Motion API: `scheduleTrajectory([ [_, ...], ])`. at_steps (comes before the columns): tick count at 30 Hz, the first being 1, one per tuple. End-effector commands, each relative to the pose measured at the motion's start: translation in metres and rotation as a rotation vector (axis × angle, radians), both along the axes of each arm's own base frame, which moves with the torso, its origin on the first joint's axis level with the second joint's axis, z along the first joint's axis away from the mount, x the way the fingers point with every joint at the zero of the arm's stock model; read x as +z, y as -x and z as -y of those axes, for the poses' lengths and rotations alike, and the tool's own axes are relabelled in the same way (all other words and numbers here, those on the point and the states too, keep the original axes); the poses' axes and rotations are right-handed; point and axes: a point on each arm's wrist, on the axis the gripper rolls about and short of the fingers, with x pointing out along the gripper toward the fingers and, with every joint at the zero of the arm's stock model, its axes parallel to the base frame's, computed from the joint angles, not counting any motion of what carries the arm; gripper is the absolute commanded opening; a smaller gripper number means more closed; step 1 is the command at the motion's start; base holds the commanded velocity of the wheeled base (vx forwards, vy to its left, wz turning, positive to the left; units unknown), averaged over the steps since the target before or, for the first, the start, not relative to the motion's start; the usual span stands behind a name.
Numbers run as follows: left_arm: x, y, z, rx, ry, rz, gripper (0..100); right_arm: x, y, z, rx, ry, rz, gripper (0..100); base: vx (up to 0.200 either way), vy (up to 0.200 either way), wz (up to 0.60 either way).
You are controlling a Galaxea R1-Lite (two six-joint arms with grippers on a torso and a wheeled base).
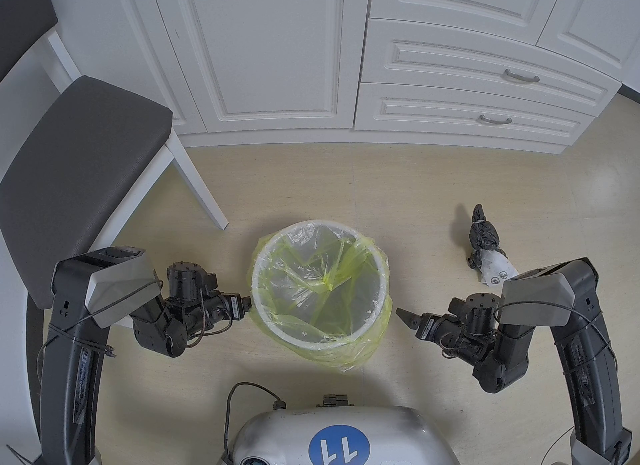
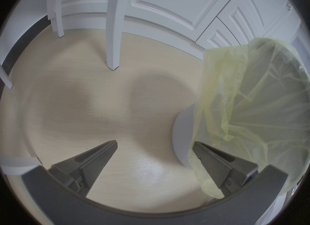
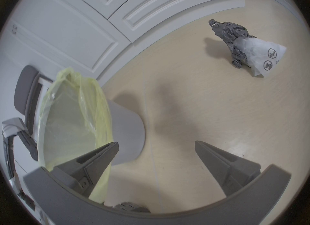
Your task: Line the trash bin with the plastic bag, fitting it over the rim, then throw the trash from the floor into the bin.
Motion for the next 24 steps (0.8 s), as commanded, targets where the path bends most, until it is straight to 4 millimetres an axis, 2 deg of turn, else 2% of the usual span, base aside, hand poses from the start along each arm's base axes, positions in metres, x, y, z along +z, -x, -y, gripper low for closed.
scheduleTrajectory([
  [1, 0.000, 0.004, 0.002, 0.021, -0.016, -0.003, 100, -0.002, -0.016, -0.004, -0.008, -0.053, 0.050, 100, 0.000, 0.000, 0.00],
  [6, -0.004, 0.008, 0.003, 0.055, -0.041, -0.005, 100, 0.000, -0.036, -0.011, 0.057, -0.095, 0.121, 100, 0.000, 0.000, 0.00],
  [14, -0.006, 0.009, 0.004, 0.055, -0.037, 0.021, 100, 0.005, -0.053, -0.025, 0.112, -0.112, 0.145, 100, 0.000, 0.000, 0.00],
  [16, -0.006, 0.011, 0.005, 0.052, -0.039, 0.015, 100, 0.008, -0.066, -0.036, 0.148, -0.109, 0.104, 100, 0.000, 0.000, 0.00],
  [24, -0.006, 0.011, 0.005, 0.052, -0.039, 0.017, 100, 0.013, -0.074, -0.045, 0.152, -0.072, -0.034, 100, 0.000, 0.000, 0.00],
])
